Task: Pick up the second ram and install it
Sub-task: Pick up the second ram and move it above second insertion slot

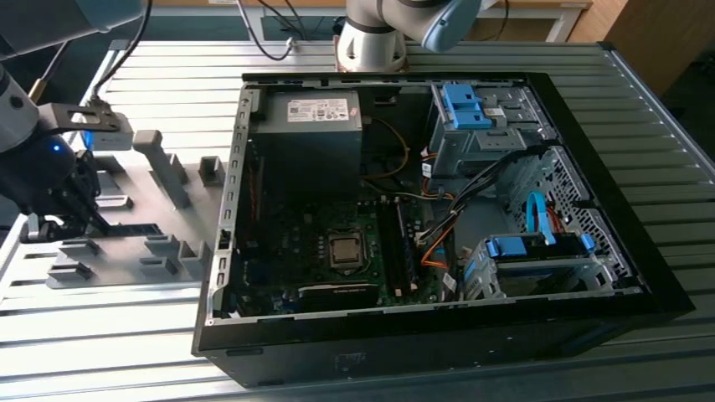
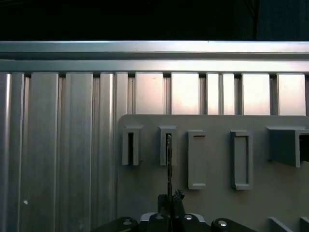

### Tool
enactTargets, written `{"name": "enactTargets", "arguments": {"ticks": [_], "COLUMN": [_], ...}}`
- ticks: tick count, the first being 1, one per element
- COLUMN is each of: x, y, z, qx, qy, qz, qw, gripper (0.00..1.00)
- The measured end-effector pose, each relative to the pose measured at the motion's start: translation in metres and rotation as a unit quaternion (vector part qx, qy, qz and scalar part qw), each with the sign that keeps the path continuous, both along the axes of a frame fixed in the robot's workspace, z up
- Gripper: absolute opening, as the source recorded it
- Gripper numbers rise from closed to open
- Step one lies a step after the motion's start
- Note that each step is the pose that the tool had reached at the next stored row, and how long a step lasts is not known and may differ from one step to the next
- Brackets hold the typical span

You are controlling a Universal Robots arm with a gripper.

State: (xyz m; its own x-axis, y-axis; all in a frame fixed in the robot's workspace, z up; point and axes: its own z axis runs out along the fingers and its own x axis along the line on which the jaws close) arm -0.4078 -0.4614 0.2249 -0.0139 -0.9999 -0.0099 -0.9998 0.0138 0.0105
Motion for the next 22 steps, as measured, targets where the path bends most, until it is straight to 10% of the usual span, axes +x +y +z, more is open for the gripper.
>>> {"name": "enactTargets", "arguments": {"ticks": [22], "x": [0.0], "y": [0.0], "z": [0.0254], "qx": [0.0], "qy": [0.0], "qz": [0.0], "qw": [1.0], "gripper": [0.14]}}
